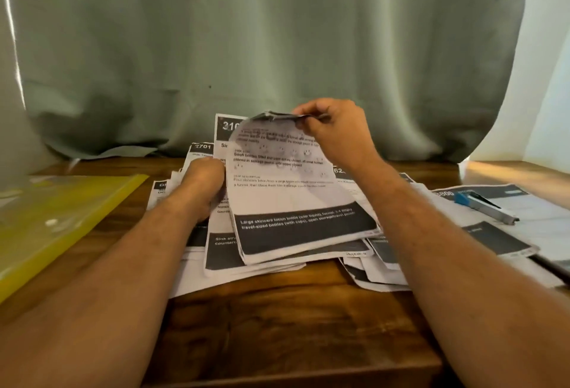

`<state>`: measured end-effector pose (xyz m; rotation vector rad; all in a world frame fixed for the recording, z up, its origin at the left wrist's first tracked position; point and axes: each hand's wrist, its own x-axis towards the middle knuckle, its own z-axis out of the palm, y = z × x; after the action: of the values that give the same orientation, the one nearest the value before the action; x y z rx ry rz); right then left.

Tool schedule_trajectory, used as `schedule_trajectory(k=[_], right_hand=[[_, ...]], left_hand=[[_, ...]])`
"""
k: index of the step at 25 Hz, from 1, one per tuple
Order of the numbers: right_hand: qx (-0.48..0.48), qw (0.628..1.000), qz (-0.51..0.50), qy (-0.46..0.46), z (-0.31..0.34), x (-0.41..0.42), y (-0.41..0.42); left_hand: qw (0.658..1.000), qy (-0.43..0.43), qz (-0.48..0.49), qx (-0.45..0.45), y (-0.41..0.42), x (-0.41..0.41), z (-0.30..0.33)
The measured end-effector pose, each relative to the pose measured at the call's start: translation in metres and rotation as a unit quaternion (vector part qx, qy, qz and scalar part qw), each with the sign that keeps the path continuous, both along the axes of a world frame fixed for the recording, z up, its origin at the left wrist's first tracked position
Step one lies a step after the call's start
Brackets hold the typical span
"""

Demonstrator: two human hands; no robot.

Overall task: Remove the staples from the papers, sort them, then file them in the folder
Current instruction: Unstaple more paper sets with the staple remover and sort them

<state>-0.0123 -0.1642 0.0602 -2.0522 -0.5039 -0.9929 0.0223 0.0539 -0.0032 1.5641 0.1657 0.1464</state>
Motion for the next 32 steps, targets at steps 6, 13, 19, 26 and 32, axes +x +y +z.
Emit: schedule_trajectory(k=[6, 13, 19, 26, 32], right_hand=[[0.051, 0.998, 0.034, 0.010, 0.009, -0.006, 0.004], [-0.165, 0.978, -0.105, 0.065, 0.024, 0.007, 0.055], [-0.165, 0.962, -0.163, 0.140, 0.018, 0.029, 0.079], [-0.146, 0.967, -0.156, 0.140, 0.014, 0.035, 0.088], [-0.276, 0.947, -0.141, 0.078, 0.041, 0.027, 0.082]], left_hand=[[0.997, -0.016, 0.018, -0.068, -0.007, -0.009, 0.004], [0.996, -0.033, -0.011, -0.081, -0.007, -0.016, 0.004], [0.981, -0.050, -0.050, -0.181, -0.001, -0.019, 0.004], [0.986, -0.091, -0.093, -0.103, -0.001, -0.013, 0.000], [0.959, -0.070, -0.144, -0.234, -0.010, -0.024, 0.008]])
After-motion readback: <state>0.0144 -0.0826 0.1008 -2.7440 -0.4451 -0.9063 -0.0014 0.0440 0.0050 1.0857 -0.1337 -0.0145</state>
